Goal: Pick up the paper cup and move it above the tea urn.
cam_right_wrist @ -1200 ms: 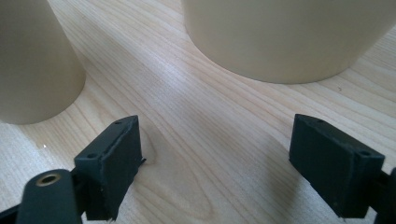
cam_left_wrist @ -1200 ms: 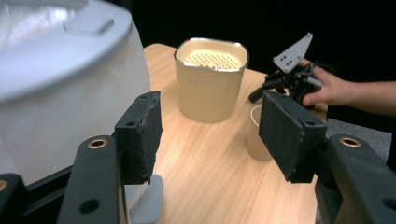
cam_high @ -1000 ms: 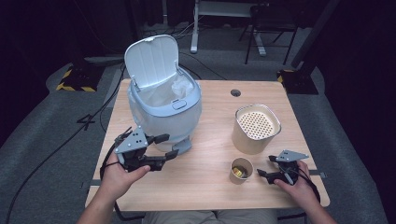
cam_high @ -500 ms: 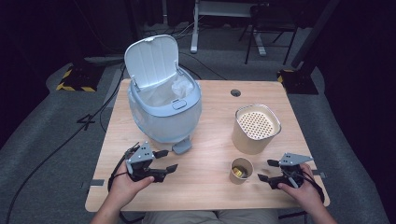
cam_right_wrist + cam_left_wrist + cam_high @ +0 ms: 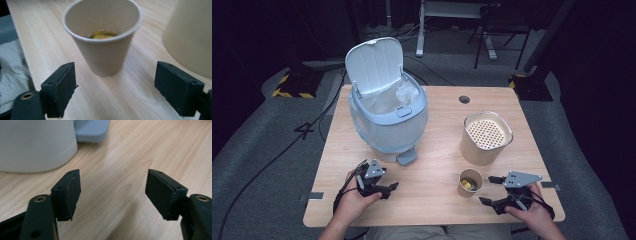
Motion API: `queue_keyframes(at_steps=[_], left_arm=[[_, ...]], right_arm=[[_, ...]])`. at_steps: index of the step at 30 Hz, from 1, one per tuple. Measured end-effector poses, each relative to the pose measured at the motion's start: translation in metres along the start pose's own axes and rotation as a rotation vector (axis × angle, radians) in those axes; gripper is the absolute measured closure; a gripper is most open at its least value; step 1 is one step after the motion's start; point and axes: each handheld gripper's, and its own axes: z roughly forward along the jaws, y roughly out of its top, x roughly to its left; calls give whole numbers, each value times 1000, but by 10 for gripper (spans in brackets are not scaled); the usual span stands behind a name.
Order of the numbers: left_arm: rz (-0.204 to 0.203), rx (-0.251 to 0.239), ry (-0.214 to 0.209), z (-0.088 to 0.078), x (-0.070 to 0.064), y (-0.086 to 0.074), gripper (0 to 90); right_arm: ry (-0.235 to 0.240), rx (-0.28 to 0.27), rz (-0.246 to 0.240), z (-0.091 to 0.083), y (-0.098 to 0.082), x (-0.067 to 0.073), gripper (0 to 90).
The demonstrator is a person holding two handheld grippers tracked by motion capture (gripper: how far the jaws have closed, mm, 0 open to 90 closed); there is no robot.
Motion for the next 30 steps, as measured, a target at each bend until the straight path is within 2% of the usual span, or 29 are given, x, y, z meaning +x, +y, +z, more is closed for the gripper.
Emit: queue_keyframes(at_steps=[3,9,15,27,30], left_arm=[[6,13,7,6,-1,-4,280],[-6,12,20,6,-2,-4,262],[-13,10,21,6,-3,-4,258],[-15,12,19,6,-3,-4,255],[-15,10,21,6,-4,-4,254]], right_arm=[[1,4,-14,4,4,3,177],[2,16,-21,18,9,9,168],[9,12,-8,30,12,9,179],[-9,-46,7,44,16,11,198],[-15,-64,11,45,15,11,237]])
